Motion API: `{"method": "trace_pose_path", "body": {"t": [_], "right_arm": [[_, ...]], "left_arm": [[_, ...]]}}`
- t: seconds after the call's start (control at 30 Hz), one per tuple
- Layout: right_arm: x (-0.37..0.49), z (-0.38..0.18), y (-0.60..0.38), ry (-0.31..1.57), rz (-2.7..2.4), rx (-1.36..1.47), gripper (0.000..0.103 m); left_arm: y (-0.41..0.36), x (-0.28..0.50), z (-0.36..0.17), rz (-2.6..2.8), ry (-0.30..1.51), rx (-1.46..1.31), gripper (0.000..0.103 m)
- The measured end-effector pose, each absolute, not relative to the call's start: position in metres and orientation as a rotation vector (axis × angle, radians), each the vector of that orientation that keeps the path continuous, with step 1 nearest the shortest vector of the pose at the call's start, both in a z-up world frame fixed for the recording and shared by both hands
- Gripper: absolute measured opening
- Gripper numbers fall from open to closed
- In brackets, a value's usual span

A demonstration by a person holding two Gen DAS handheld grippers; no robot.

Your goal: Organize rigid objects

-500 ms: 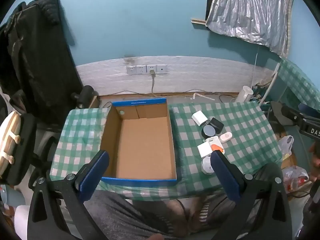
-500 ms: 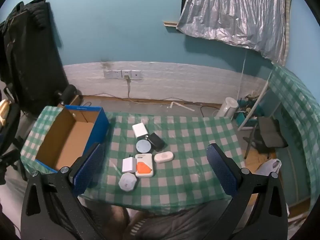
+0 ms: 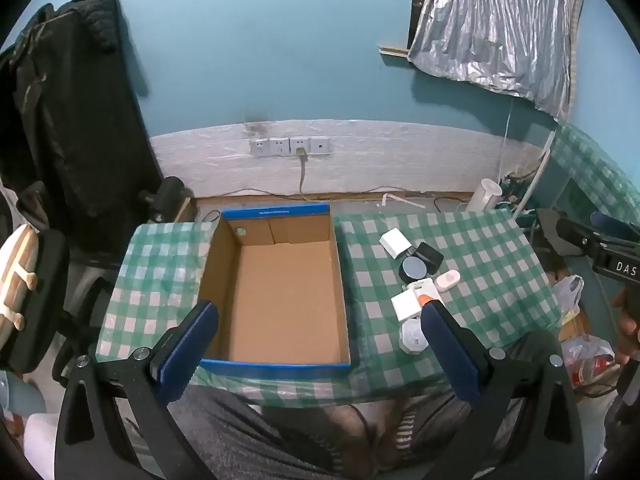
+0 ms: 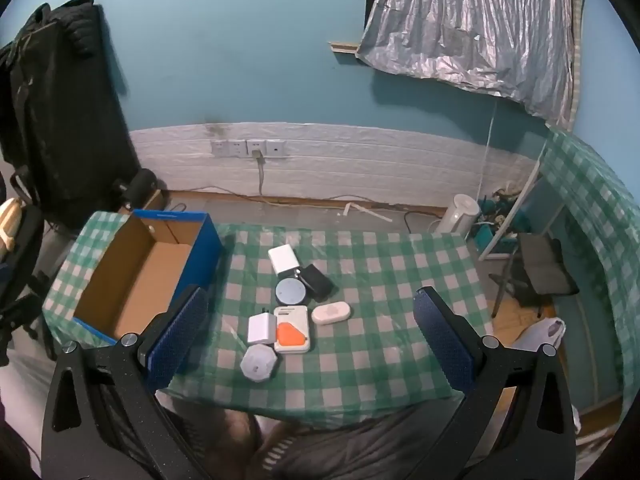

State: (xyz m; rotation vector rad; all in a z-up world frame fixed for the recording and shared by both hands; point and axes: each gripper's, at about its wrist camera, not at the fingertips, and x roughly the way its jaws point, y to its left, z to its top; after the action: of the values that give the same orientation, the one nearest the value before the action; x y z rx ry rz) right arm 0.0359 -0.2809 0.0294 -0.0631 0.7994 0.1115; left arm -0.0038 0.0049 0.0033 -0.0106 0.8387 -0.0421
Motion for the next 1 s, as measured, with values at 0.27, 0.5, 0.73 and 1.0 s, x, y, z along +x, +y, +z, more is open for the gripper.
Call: {"method": "trace_pose_path", "body": {"t": [0.27,0.5,0.73,1.0], "right_arm": [[0.0379,0.0279,-0.2805,0.802,0.110,-0.060,0.102],[0.0363,0.0281,-0.2776,0.802,0.110,-0.059,0.102],[0.0352,0.0287,-0.2752,0.803,0.113,-0.059,0.102],[0.0365,0.0269,-0.2745,0.805,0.113,-0.062,0.102]], "left_arm": [[0.0039,-0.0027,0.0022,-0.053,0.853,-0.020,0.102],[0.0037,-0.0029,0.0017,-0.051,0.851,-0.019,0.102],[0.0038,-0.0034,0.0013,-0.051,0.853,-0.020,0.102],[0.0053,-0.0036,-0.0008,-0.051,0.860,-0.017,0.102]]}}
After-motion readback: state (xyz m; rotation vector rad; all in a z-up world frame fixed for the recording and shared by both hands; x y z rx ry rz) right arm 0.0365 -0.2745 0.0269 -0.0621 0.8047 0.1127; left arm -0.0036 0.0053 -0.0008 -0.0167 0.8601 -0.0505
